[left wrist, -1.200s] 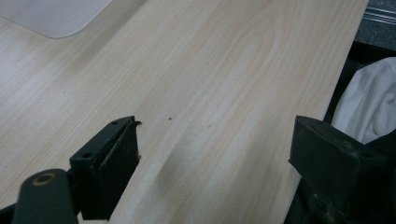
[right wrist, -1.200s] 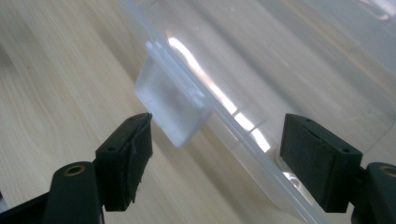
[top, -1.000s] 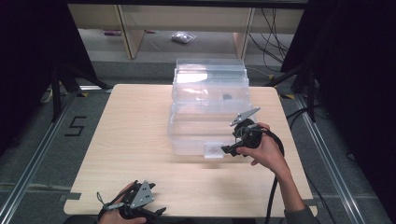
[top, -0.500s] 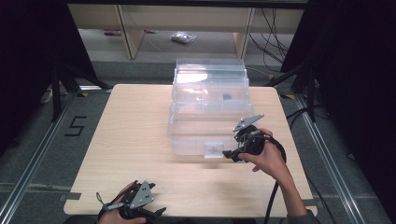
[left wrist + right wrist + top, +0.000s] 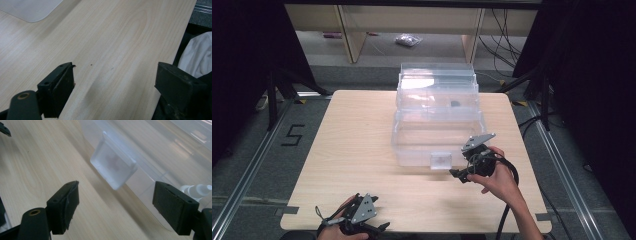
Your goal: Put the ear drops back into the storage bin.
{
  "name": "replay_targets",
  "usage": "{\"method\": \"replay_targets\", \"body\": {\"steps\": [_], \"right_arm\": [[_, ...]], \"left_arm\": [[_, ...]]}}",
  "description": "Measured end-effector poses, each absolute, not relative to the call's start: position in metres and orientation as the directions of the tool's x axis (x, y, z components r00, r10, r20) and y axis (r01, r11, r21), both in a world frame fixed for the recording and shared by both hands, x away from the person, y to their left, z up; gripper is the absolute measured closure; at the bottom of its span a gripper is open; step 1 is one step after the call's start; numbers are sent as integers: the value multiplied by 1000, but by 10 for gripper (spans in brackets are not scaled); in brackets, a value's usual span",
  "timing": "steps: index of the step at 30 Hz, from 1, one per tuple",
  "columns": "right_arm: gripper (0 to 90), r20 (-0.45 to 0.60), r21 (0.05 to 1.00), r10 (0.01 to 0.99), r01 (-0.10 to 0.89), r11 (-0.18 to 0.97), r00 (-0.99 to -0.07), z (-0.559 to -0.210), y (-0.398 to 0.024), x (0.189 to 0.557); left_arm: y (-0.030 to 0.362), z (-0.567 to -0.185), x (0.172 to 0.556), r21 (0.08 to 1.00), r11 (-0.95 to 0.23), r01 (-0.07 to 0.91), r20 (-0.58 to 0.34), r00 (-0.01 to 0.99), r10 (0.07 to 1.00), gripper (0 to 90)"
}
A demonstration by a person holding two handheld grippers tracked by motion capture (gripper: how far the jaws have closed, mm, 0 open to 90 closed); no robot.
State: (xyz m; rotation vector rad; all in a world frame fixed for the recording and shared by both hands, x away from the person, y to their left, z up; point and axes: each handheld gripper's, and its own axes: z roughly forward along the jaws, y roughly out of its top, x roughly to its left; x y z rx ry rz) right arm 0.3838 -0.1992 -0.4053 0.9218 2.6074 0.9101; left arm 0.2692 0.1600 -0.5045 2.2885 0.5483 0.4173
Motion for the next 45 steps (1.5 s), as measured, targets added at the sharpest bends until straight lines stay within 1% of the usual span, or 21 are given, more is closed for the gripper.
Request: {"method": "replay_targets", "body": {"steps": [2,3,4,5,7,9,10,11,15,21,24,29,30,31,32,39,40,42,43,45], "right_arm": [[224,-15,627,626,480,613,-780,-407,-199,381],[225,-40,631,599,444,636,-800,-407,-201,382],[225,-25,635,596,449,629,-802,-407,-200,381],[224,-36,642,602,443,626,-798,-407,-201,379],[228,-20,631,605,459,625,-796,-408,-200,375],[229,-28,627,602,455,632,-798,-411,-199,371],[229,-35,629,594,444,638,-804,-412,-199,370],[229,-24,631,602,455,628,-798,-414,-198,369],[229,-18,628,600,458,629,-800,-419,-199,365],[235,-25,654,606,445,611,-795,-426,-201,359],[243,-22,667,610,443,599,-792,-432,-202,356],[248,-11,664,617,456,593,-787,-439,-204,353],[248,-23,671,633,458,584,-774,-440,-205,351],[248,-1,657,627,472,588,-779,-440,-205,350],[247,-3,664,626,466,585,-780,-442,-204,350],[215,8,673,634,473,568,-773,-449,-206,343],[202,29,673,650,496,549,-759,-452,-206,340],[189,36,665,645,500,555,-763,-454,-206,337],[179,34,681,639,486,548,-768,-457,-206,337],[180,34,674,644,493,549,-764,-457,-207,335]], "left_arm": [[160,-504,269,723,-639,261,132,856,499,151],[160,-505,269,724,-639,262,132,856,500,151],[160,-505,269,725,-635,269,126,854,505,152],[160,-505,269,723,-640,261,133,856,500,151],[160,-504,269,723,-640,261,134,856,500,152],[160,-504,269,723,-640,261,134,856,500,152],[160,-505,269,724,-635,268,127,854,505,151],[160,-505,269,723,-633,276,121,852,510,151],[161,-503,269,716,-647,262,140,855,500,151],[160,-504,268,722,-634,277,120,852,510,152],[161,-504,269,720,-642,264,134,855,501,151],[160,-504,269,720,-643,263,135,855,501,151],[161,-504,269,719,-643,263,135,855,501,151],[161,-504,269,720,-643,263,136,855,501,152],[161,-503,269,720,-642,263,135,854,502,152],[160,-504,269,720,-642,263,135,855,501,152],[161,-504,270,717,-647,261,138,856,498,151],[160,-504,269,717,-642,271,129,854,505,152],[160,-505,269,722,-636,272,126,852,508,152],[160,-504,269,716,-642,274,130,852,508,151]]}}
